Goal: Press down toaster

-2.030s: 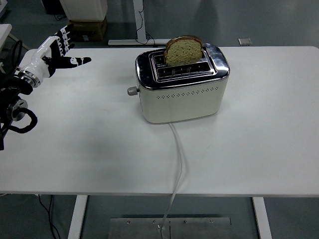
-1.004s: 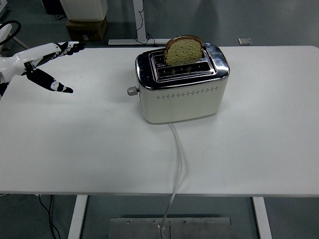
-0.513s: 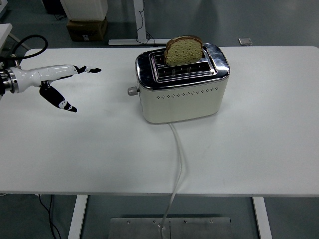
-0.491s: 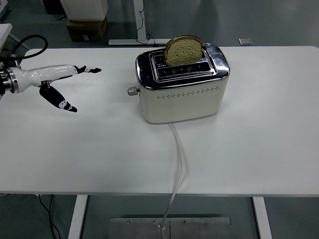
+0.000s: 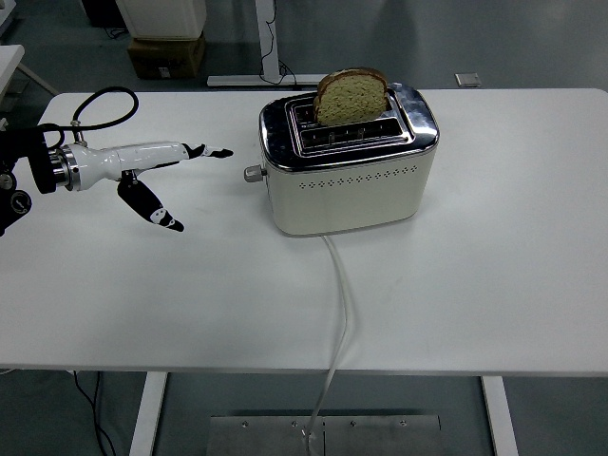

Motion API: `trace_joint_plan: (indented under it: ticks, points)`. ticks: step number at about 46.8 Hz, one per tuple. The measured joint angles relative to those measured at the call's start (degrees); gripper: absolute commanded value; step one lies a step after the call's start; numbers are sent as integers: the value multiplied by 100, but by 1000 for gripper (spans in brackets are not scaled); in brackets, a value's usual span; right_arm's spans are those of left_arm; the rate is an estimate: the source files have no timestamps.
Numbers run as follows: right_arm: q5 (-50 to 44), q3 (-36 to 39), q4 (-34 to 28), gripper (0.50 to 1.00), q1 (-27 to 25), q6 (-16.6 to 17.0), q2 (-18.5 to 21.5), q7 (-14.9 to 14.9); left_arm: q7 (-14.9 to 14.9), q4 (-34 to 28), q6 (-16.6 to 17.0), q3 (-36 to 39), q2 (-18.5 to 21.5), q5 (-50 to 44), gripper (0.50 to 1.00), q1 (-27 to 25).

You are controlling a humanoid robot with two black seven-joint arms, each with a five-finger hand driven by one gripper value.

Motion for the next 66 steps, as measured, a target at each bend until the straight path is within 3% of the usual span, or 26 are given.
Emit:
trace_joint_plan:
  ticks: [66]
  points:
    - [0,0,1,1000,2,0,-1,0,-74,96,344,98,-270,55,1000,202]
